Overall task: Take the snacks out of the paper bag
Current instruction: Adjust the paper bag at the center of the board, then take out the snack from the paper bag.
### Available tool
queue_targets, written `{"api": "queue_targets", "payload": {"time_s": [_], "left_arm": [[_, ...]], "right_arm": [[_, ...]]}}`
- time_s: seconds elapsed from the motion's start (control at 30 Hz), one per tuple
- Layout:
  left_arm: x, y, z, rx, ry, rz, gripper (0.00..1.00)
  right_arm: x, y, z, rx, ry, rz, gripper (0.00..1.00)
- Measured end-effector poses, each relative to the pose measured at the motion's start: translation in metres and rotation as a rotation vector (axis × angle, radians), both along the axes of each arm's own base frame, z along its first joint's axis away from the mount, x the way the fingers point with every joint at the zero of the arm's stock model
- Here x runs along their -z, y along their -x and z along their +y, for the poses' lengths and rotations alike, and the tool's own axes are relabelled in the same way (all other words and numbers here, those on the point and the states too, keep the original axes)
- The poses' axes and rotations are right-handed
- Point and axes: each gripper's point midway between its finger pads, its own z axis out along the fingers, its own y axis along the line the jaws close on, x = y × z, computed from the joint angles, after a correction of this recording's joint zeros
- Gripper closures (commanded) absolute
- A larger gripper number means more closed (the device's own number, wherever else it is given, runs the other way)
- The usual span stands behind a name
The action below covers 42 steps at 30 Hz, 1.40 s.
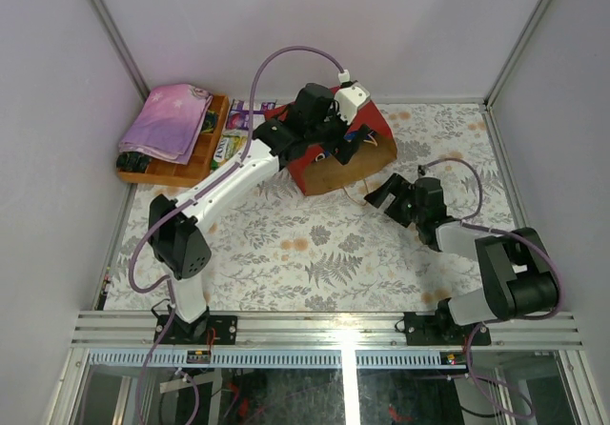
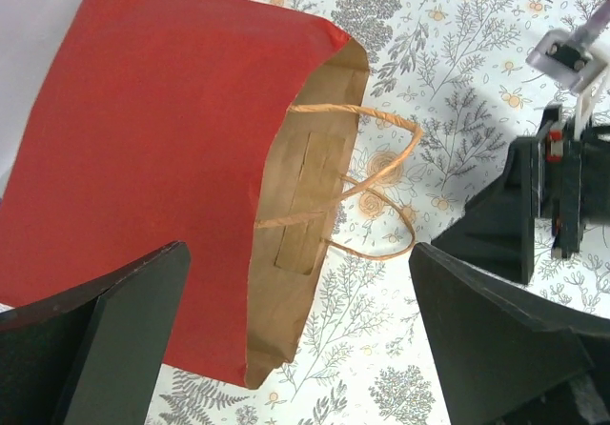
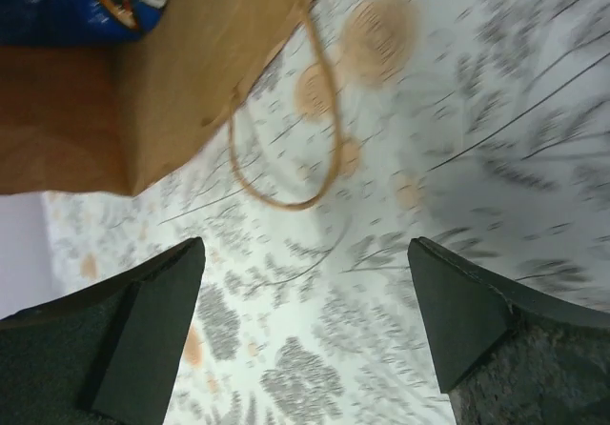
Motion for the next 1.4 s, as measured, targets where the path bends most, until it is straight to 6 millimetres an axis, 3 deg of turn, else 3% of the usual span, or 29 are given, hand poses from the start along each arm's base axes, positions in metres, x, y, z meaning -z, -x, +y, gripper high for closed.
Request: {"api": "queue_targets", "payload": {"time_s": [0.1, 0.2, 0.27, 0.43, 0.63, 0.87, 1.0, 1.13, 1.27, 1.33, 1.37, 1.4], "left_arm": [[0.009, -0.003, 0.001, -0.019, 0.008, 0.01, 0.0], [0.012, -0.007, 0.004, -0.054, 0.017, 0.01, 0.0], [0.015, -0.008, 0.011, -0.083, 0.023, 0.011, 0.0], [0.018, 0.002, 0.043, -0.165, 0.072, 0.055, 0.0], [-0.014, 0.01, 0.082, -0.272, 0.208, 0.058, 0.0], [-0.02, 0.031, 0.086, -0.274, 0.275, 0.093, 0.0], [-0.015, 0.034, 0.086, -0.278, 0.269, 0.111, 0.0], [-0.016, 0.035, 0.088, -0.279, 0.268, 0.111, 0.0], [-0.018, 0.036, 0.09, -0.288, 0.269, 0.103, 0.0], [-0.019, 0.036, 0.092, -0.294, 0.268, 0.1, 0.0], [-0.018, 0.036, 0.092, -0.297, 0.266, 0.1, 0.0], [-0.017, 0.036, 0.093, -0.302, 0.263, 0.1, 0.0]], "right_arm": [[-0.002, 0.008, 0.022, 0.006, -0.101, -0.01, 0.04], [-0.026, -0.006, 0.049, 0.022, -0.25, -0.093, 0.06], [-0.038, -0.021, 0.055, 0.074, -0.356, -0.134, 0.1], [-0.033, -0.065, 0.057, 0.244, -0.56, -0.111, 0.12], [-0.04, -0.112, 0.058, 0.363, -0.713, -0.134, 0.07], [-0.077, -0.156, 0.051, 0.467, -0.779, -0.221, 0.01], [-0.072, -0.182, 0.054, 0.522, -0.78, -0.204, 0.05], [-0.049, -0.197, 0.061, 0.554, -0.759, -0.155, 0.25], [-0.029, -0.197, 0.064, 0.564, -0.724, -0.113, 0.47], [-0.026, -0.193, 0.064, 0.558, -0.698, -0.116, 0.71], [-0.026, -0.189, 0.064, 0.554, -0.677, -0.121, 0.88], [-0.025, -0.183, 0.062, 0.55, -0.653, -0.124, 0.97]]}}
